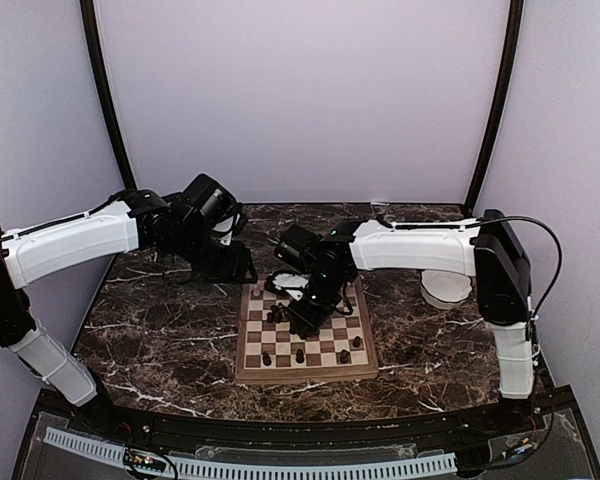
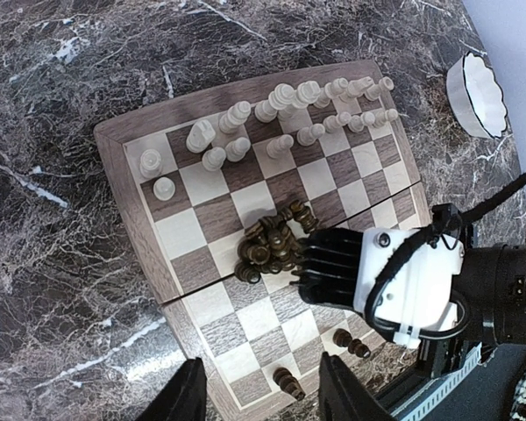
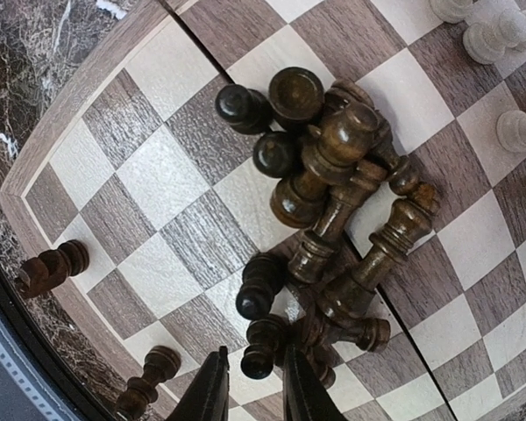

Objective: Set up the chess pieces on the board
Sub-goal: Pick up the pawn from the chessboard.

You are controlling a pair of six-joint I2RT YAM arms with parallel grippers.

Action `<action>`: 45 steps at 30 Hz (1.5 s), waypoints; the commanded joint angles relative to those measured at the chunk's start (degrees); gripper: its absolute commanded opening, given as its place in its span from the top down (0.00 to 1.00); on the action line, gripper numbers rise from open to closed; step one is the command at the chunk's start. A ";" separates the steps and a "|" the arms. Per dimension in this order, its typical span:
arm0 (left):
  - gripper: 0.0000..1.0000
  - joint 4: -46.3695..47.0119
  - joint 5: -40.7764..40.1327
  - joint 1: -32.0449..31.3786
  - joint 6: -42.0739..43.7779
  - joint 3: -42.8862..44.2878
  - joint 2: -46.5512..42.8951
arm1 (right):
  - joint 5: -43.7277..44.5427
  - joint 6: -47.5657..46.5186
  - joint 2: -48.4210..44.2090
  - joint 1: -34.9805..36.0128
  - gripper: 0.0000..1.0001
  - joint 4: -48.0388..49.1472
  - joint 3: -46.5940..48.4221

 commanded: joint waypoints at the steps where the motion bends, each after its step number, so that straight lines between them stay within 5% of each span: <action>1: 0.54 0.17 0.38 0.34 0.59 -0.78 -1.39 | -0.85 0.24 1.58 -0.03 0.79 -0.36 1.83; 13: 0.54 -0.68 0.03 0.35 0.38 -0.95 -1.81 | 0.39 0.02 0.94 0.14 0.95 -0.69 3.47; 35: 0.54 1.42 1.21 0.45 0.24 -2.37 -0.56 | 3.77 1.61 -10.14 -1.68 0.98 0.65 -2.14; 45: 0.54 2.07 1.95 0.48 0.26 -2.66 -0.27 | 7.53 1.04 -16.58 -0.66 0.97 -1.76 -13.36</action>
